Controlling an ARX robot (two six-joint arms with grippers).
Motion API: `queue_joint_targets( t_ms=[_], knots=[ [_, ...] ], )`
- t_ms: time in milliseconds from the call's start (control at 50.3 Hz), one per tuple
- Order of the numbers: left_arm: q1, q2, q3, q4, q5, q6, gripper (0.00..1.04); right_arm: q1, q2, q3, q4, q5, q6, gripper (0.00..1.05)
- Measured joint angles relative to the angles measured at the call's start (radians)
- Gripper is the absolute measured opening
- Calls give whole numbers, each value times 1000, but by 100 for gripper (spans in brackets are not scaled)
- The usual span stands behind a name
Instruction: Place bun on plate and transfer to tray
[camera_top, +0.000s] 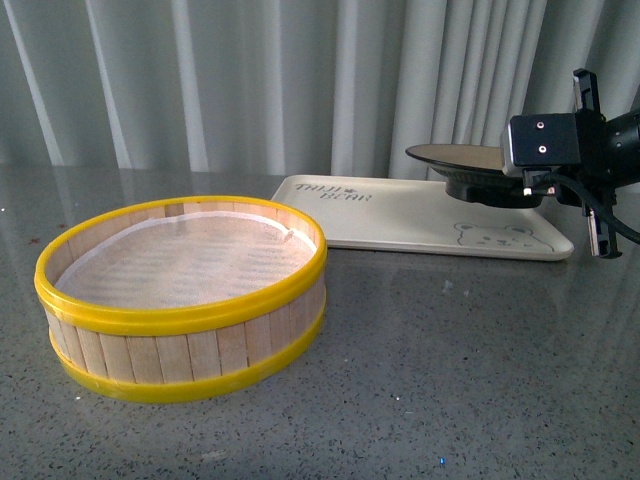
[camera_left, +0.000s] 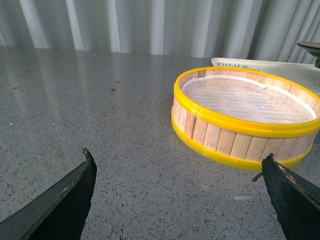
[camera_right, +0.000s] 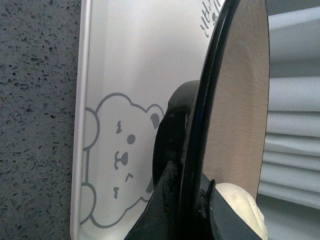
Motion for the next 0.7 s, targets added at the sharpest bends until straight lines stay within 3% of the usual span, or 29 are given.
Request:
queue_joint_targets(
  t_ms=[696],
  knots=[
    [0, 0, 0, 0, 0, 0, 98, 11, 101, 66, 5, 1, 11, 3]
  ],
)
